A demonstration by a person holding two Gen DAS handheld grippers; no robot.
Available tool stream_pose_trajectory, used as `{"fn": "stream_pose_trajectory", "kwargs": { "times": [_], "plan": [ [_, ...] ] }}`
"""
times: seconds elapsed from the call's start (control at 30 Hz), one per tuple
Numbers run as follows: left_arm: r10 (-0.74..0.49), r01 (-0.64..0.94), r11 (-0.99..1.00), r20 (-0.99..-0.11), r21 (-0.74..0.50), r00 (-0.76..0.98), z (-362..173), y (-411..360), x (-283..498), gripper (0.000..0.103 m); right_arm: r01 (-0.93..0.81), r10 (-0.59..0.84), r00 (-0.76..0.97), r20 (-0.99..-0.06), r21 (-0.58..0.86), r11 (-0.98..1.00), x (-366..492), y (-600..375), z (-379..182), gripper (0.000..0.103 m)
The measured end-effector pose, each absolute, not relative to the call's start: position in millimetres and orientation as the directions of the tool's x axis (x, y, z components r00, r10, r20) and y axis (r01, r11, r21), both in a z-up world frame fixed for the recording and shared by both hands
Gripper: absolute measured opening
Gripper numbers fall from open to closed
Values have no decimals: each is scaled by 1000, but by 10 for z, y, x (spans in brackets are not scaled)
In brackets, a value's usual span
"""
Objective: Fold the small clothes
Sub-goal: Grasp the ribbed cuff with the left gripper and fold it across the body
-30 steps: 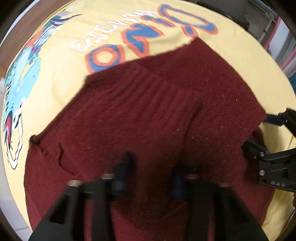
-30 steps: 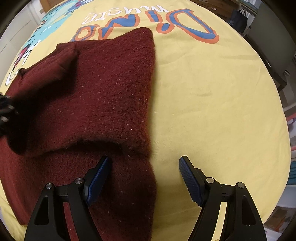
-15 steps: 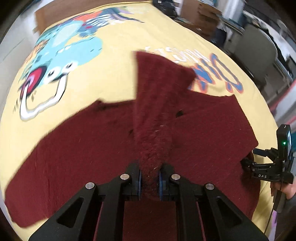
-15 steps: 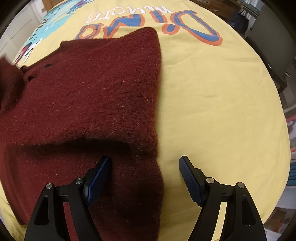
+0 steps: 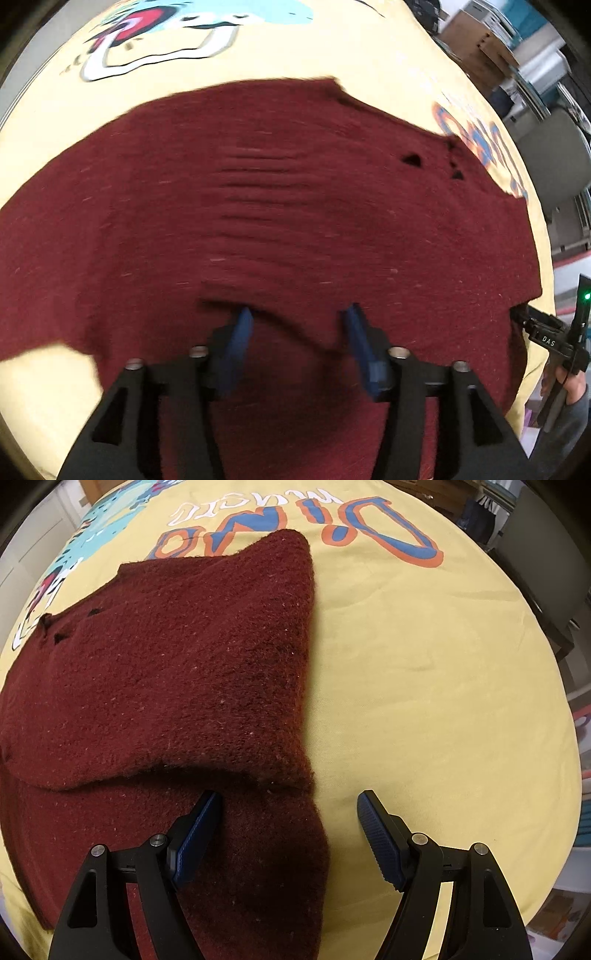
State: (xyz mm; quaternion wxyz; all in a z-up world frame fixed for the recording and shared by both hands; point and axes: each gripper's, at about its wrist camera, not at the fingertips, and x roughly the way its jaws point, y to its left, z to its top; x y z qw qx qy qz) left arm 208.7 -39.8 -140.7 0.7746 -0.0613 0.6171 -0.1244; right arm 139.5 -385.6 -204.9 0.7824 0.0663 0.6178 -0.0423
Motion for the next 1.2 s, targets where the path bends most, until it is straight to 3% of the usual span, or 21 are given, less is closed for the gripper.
{"fn": "stream_pose_trajectory", "kwargs": {
  "times": [0.07, 0.1, 0.23, 0.43, 0.53, 0.6, 0.67, 0.7, 0.87, 1.07, 1.2],
  "plan": [
    [-277, 97, 960, -937, -262, 214, -1293, -187, 2030, 92, 142, 16, 235, -972, 51, 989, 1391, -3822, -2019, 78],
    [-279, 87, 960, -933, -266, 227, -1235, -104, 2056, 94, 139, 15, 237, -971, 49, 989, 1389, -3808, -2004, 78],
    [-248, 83, 969, -935, -235, 254, -1104, 33, 2258, 95, 130, 13, 239, -971, 45, 991, 1338, -3750, -1924, 78],
    [-272, 92, 961, -949, -260, 158, -1407, -233, 2542, 94, 124, 10, 242, -970, 41, 991, 1281, -3771, -1817, 78],
    [-161, 143, 979, -981, -145, 109, -1598, -452, 2567, 86, 122, 2, 251, -968, 34, 992, 1264, -3834, -1712, 78],
    [-128, 211, 973, -982, -97, 142, -1567, -591, 2525, 69, 136, 5, 267, -964, 42, 990, 1253, -3892, -1633, 78],
    [-150, 241, 964, -977, -110, 153, -1504, -658, 2496, 26, 155, 43, 283, -958, 90, 984, 1279, -3970, -1593, 78],
    [-167, 255, 959, -973, -124, 158, -1468, -686, 2485, 19, 163, 60, 289, -955, 111, 980, 1282, -4073, -1524, 78],
    [-163, 291, 952, -962, -95, 218, -1359, -777, 2445, 10, 192, 80, 329, -941, 150, 970, 1495, -4151, -1381, 78],
    [-162, 272, 960, -924, -67, 345, -883, -540, 2305, 10, 206, 78, 294, -953, 143, 968, 1937, -4088, -1577, 78],
    [-135, 259, 965, -932, -46, 336, -950, -421, 2359, 10, 207, 131, 250, -959, 185, 961, 2124, -3958, -1824, 77]
  ]
}}
